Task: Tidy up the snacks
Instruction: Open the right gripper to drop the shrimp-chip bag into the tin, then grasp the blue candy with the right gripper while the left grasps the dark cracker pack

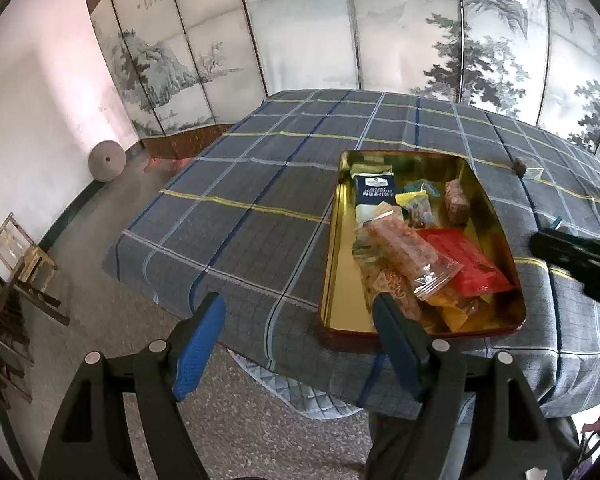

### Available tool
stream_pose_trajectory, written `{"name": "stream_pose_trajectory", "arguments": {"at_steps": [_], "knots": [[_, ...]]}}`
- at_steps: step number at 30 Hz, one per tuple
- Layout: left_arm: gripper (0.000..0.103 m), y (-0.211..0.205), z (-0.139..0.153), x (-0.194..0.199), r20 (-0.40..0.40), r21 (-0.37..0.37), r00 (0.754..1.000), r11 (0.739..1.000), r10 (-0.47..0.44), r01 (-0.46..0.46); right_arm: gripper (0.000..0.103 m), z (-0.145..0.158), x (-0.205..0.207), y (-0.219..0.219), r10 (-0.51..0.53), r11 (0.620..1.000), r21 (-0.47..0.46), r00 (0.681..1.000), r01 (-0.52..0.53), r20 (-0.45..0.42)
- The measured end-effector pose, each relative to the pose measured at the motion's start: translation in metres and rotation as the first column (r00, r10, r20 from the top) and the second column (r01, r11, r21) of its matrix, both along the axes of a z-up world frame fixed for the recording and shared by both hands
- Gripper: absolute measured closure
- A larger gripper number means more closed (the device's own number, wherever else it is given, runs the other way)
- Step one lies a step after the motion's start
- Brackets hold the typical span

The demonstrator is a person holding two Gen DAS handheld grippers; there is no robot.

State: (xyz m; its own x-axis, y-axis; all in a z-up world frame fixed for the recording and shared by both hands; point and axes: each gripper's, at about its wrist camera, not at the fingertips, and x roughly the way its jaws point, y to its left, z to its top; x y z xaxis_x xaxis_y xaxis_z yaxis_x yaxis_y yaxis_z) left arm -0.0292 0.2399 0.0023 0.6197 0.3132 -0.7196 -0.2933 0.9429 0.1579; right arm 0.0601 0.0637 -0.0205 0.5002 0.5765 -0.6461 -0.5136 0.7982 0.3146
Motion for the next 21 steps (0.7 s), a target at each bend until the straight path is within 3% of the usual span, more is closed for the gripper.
{"name": "stream_pose_trajectory", "arguments": {"at_steps": [4, 6, 14, 18, 21], "knots": [[0.028, -0.005, 0.005, 0.003, 0.0, 0.003, 1.0, 1.0, -0.012, 0.012, 0.048, 0.0, 0.0, -0.051, -0.059, 0.989, -0.131, 0.994, 0.072, 0.097], [0.025, -0.009, 0.007, 0.004, 0.002, 0.006, 1.0, 1.0, -0.021, 0.021, 0.048, -0.005, 0.007, -0.075, -0.08, 0.973, -0.206, 0.988, 0.106, 0.133], [0.022, -0.039, 0.015, 0.019, -0.006, 0.06, 0.996, 0.994, -0.092, 0.092, 0.048, -0.03, 0.056, -0.122, -0.081, 0.942, -0.318, 0.992, 0.108, 0.097], [0.022, -0.054, 0.02, 0.037, -0.021, 0.043, 0.989, 0.988, -0.148, 0.149, 0.048, -0.045, 0.069, -0.119, -0.054, 0.926, -0.368, 0.995, 0.083, 0.088], [0.022, -0.069, 0.026, 0.055, -0.027, 0.031, 0.98, 0.98, -0.197, 0.198, 0.048, -0.052, 0.078, -0.122, -0.042, 0.937, -0.344, 0.997, 0.061, 0.063]]}}
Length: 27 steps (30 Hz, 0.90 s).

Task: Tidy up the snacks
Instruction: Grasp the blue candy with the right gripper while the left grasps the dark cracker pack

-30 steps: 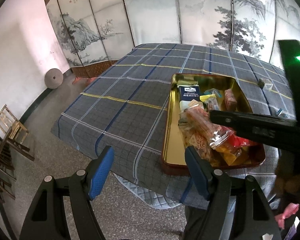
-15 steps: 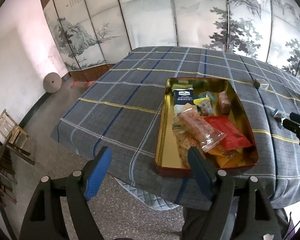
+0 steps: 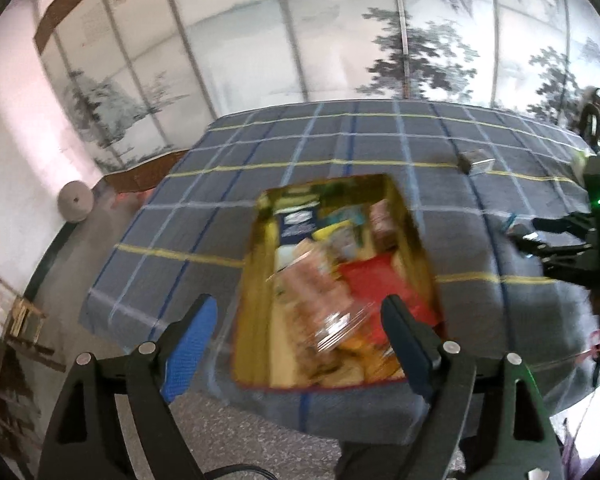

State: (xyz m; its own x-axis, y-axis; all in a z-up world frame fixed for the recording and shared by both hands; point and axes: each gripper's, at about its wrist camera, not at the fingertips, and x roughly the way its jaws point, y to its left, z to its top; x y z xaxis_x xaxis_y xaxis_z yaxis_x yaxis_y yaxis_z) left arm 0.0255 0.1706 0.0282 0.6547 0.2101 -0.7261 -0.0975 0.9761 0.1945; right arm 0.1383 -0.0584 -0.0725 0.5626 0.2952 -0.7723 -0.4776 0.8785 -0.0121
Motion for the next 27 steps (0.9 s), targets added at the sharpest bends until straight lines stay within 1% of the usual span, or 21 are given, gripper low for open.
{"name": "stream_pose_trajectory", "arguments": {"at_steps": [3, 4, 5, 6, 8, 9, 10, 11, 13, 14, 15, 16, 17, 18, 19, 20, 21, 23, 25, 26, 27], "knots": [[0.021, -0.019, 0.005, 0.024, -0.021, -0.042, 0.997, 0.997, -0.068, 0.067, 0.048, -0.007, 0.011, -0.002, 0.02, 1.0, 0.016, 0.999, -0.019, -0.025], [0.021, -0.027, 0.007, 0.035, -0.03, -0.062, 0.995, 0.994, -0.095, 0.093, 0.064, -0.009, 0.013, -0.001, 0.032, 0.999, 0.025, 0.999, -0.031, -0.036], [0.021, -0.033, 0.009, 0.043, -0.035, -0.075, 0.993, 0.991, -0.114, 0.112, 0.075, -0.011, 0.015, 0.0, 0.039, 0.999, 0.016, 0.998, -0.039, -0.042], [0.021, -0.042, 0.011, 0.055, -0.041, -0.093, 0.989, 0.986, -0.145, 0.141, 0.075, -0.012, 0.015, -0.001, 0.032, 0.999, -0.005, 0.999, -0.032, -0.023], [0.022, -0.057, 0.014, 0.076, -0.044, -0.111, 0.98, 0.976, -0.195, 0.189, 0.076, -0.013, 0.014, -0.008, 0.017, 1.0, 0.005, 0.999, -0.017, -0.027], [0.022, -0.066, 0.015, 0.085, -0.041, -0.114, 0.974, 0.97, -0.221, 0.216, 0.076, -0.012, 0.01, -0.015, -0.004, 1.0, 0.005, 1.0, 0.004, -0.014], [0.022, -0.076, 0.015, 0.097, -0.039, -0.106, 0.966, 0.962, -0.256, 0.251, 0.076, -0.011, 0.005, -0.027, -0.025, 0.999, 0.028, 1.0, 0.025, -0.001], [0.024, -0.089, 0.014, 0.109, -0.044, -0.081, 0.956, 0.955, -0.29, 0.286, 0.076, -0.01, 0.001, -0.037, -0.039, 0.998, 0.052, 0.999, 0.039, 0.001], [0.025, -0.113, 0.008, 0.134, -0.065, -0.016, 0.934, 0.936, -0.352, 0.352, 0.076, -0.01, -0.01, -0.067, -0.109, 0.992, 0.071, 0.994, 0.108, 0.016], [0.025, -0.127, 0.004, 0.147, -0.073, 0.016, 0.917, 0.919, -0.392, 0.394, 0.076, -0.011, -0.017, -0.086, -0.16, 0.985, 0.072, 0.987, 0.158, 0.021], [0.025, -0.136, 0.001, 0.157, -0.076, 0.024, 0.901, 0.902, -0.428, 0.431, 0.076, -0.009, -0.021, -0.098, -0.19, 0.979, 0.078, 0.981, 0.188, 0.024], [0.025, -0.146, -0.003, 0.17, -0.085, 0.011, 0.873, 0.876, -0.479, 0.482, 0.076, -0.008, -0.026, -0.11, -0.223, 0.973, 0.076, 0.974, 0.22, 0.036], [0.024, -0.159, -0.011, 0.188, -0.113, -0.005, 0.841, 0.846, -0.53, 0.533, 0.076, -0.007, -0.032, -0.123, -0.258, 0.965, 0.057, 0.965, 0.255, 0.053], [0.024, -0.166, -0.016, 0.198, -0.128, 0.007, 0.83, 0.836, -0.543, 0.548, 0.076, -0.007, -0.036, -0.13, -0.279, 0.96, 0.039, 0.958, 0.277, 0.063], [0.024, -0.176, -0.022, 0.21, -0.14, 0.049, 0.817, 0.82, -0.559, 0.57, 0.076, -0.007, -0.038, -0.138, -0.296, 0.955, 0.024, 0.953, 0.295, 0.068], [0.025, -0.189, -0.028, 0.223, -0.144, 0.098, 0.791, 0.787, -0.594, 0.609, 0.076, -0.009, -0.041, -0.145, -0.314, 0.949, 0.024, 0.947, 0.314, 0.059], [0.025, -0.194, -0.031, 0.23, -0.152, 0.112, 0.772, 0.765, -0.617, 0.634, 0.076, -0.008, -0.043, -0.151, -0.328, 0.944, 0.035, 0.943, 0.327, 0.06], [0.024, -0.209, -0.043, 0.254, -0.203, 0.12, 0.712, 0.704, -0.673, 0.7, 0.076, -0.005, -0.046, -0.158, -0.344, 0.939, 0.043, 0.936, 0.342, 0.075], [0.024, -0.218, -0.053, 0.269, -0.233, 0.153, 0.685, 0.669, -0.69, 0.727, 0.076, -0.006, -0.044, -0.16, -0.345, 0.938, 0.045, 0.936, 0.343, 0.065], [0.024, -0.222, -0.06, 0.279, -0.273, 0.134, 0.648, 0.639, -0.711, 0.757, 0.076, -0.007, -0.042, -0.16, -0.345, 0.939, 0.039, 0.937, 0.343, 0.057], [0.024, -0.225, -0.066, 0.285, -0.302, 0.113, 0.619, 0.618, -0.725, 0.778, 0.076, -0.009, -0.04, -0.16, -0.343, 0.939, 0.037, 0.938, 0.341, 0.046]]}}
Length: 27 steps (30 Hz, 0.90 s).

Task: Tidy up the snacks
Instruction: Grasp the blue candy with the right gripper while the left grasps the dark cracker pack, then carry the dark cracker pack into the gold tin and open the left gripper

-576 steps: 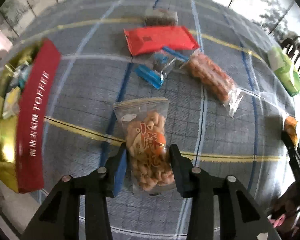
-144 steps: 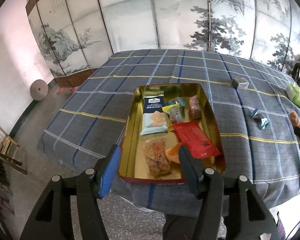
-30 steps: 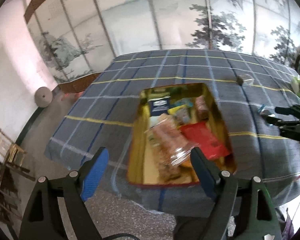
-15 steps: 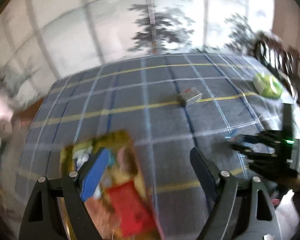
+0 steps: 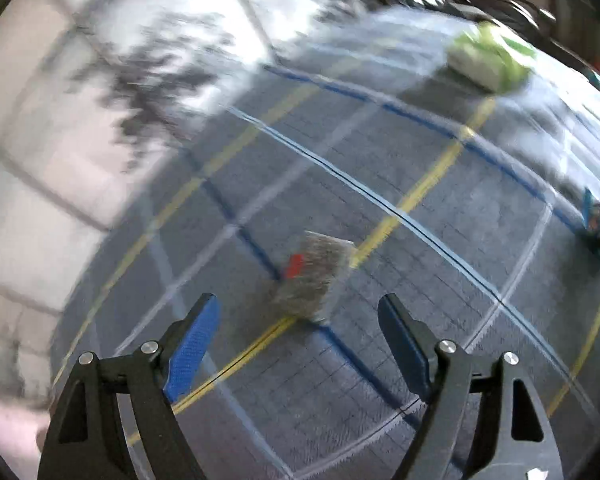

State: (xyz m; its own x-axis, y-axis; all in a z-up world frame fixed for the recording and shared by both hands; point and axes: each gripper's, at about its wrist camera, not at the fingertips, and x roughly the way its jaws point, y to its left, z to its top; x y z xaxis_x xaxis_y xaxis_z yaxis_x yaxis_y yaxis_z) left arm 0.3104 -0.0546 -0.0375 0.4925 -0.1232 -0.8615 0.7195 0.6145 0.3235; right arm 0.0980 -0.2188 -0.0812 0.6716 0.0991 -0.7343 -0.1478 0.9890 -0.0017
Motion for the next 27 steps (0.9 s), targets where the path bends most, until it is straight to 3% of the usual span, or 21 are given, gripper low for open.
{"name": "stream_pose_trajectory", "arguments": {"at_steps": [2, 4, 9, 11, 12, 14, 18, 20, 24, 27], "knots": [[0.025, -0.005, -0.008, 0.016, -0.016, 0.016, 1.0, 1.0, -0.024, 0.024, 0.076, 0.0, -0.002, -0.002, 0.0, 1.0, 0.012, 1.0, 0.0, -0.002], [0.024, -0.011, -0.017, 0.029, -0.082, 0.013, 0.996, 0.999, -0.046, 0.047, 0.076, 0.0, -0.003, -0.004, -0.007, 1.0, 0.02, 1.0, 0.007, 0.005], [0.024, -0.02, -0.042, 0.05, -0.124, 0.042, 0.991, 0.997, -0.057, 0.063, 0.076, -0.001, -0.003, -0.002, -0.005, 1.0, 0.011, 1.0, 0.005, 0.004], [0.055, -0.016, -0.041, 0.061, -0.179, -0.026, 0.983, 0.999, -0.032, 0.027, 0.076, -0.001, -0.002, -0.004, -0.009, 1.0, 0.012, 1.0, 0.009, 0.003], [0.065, -0.01, -0.041, 0.066, -0.249, -0.076, 0.968, 0.997, -0.006, -0.013, 0.076, -0.001, -0.002, -0.004, -0.011, 1.0, 0.015, 1.0, 0.011, 0.001], [0.069, -0.004, -0.041, 0.066, -0.245, -0.079, 0.966, 0.992, 0.077, -0.099, 0.076, -0.001, -0.003, -0.006, -0.021, 1.0, 0.019, 1.0, 0.021, -0.004], [0.07, 0.0, -0.038, 0.028, -0.151, -0.048, 0.968, 0.977, 0.2, -0.21, 0.076, -0.003, -0.001, -0.009, -0.041, 0.999, 0.028, 0.999, 0.042, -0.019], [0.07, 0.007, -0.031, -0.005, -0.16, -0.099, 0.95, 0.954, 0.267, -0.284, 0.076, -0.004, 0.0, -0.011, -0.051, 0.998, 0.035, 0.998, 0.051, -0.026], [0.07, 0.026, -0.021, -0.073, -0.271, -0.167, 0.87, 0.871, 0.411, -0.463, 0.076, -0.007, 0.003, -0.015, -0.063, 0.997, 0.05, 0.997, 0.066, -0.049], [0.07, 0.042, -0.017, -0.116, -0.355, -0.206, 0.815, 0.811, 0.459, -0.547, 0.076, -0.007, 0.003, -0.013, -0.064, 0.997, 0.036, 0.997, 0.066, -0.049]]}}
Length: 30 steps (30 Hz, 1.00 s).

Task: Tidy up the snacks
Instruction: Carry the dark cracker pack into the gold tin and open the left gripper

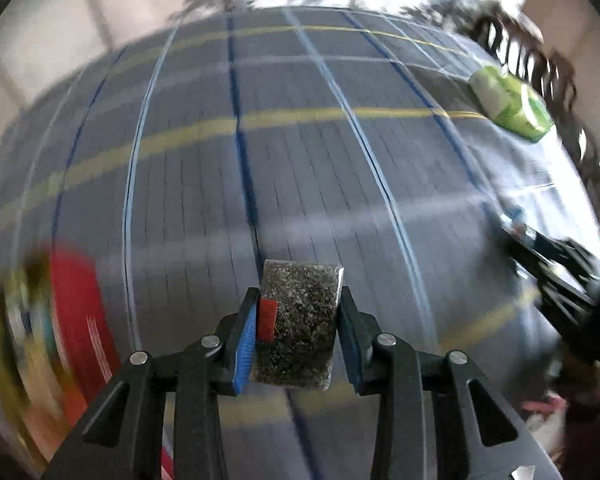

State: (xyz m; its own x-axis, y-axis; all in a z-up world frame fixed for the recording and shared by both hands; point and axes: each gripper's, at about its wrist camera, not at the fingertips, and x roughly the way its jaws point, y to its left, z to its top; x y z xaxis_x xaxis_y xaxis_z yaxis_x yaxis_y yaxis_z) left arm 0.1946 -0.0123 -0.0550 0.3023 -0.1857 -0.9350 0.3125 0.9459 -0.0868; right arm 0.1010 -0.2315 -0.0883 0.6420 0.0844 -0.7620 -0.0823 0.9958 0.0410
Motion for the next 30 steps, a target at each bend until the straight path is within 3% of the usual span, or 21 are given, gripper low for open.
{"name": "stream_pose_trajectory", "arguments": {"at_steps": [5, 11, 15, 20, 30], "knots": [[0.07, 0.025, 0.013, -0.08, 0.026, -0.051, 0.995, 0.994, 0.095, -0.093, 0.076, 0.0, 0.0, 0.003, 0.001, 1.0, -0.007, 1.0, -0.001, -0.001], [0.07, 0.059, 0.034, -0.137, 0.115, -0.027, 0.978, 0.985, 0.174, -0.172, 0.076, -0.001, 0.001, 0.005, 0.0, 1.0, -0.028, 1.0, 0.0, -0.002], [0.07, 0.083, 0.045, -0.161, 0.169, -0.022, 0.961, 0.975, 0.22, -0.219, 0.076, -0.002, 0.0, 0.008, -0.001, 0.999, -0.041, 1.0, 0.001, -0.002], [0.07, 0.125, 0.063, -0.187, 0.248, -0.034, 0.922, 0.954, 0.298, -0.299, 0.076, -0.002, 0.001, 0.01, -0.002, 0.999, -0.047, 1.0, 0.002, -0.002], [0.069, 0.198, 0.07, -0.211, 0.284, -0.047, 0.856, 0.898, 0.432, -0.437, 0.076, -0.002, 0.0, 0.013, -0.004, 0.998, -0.063, 1.0, 0.004, -0.001]]}}
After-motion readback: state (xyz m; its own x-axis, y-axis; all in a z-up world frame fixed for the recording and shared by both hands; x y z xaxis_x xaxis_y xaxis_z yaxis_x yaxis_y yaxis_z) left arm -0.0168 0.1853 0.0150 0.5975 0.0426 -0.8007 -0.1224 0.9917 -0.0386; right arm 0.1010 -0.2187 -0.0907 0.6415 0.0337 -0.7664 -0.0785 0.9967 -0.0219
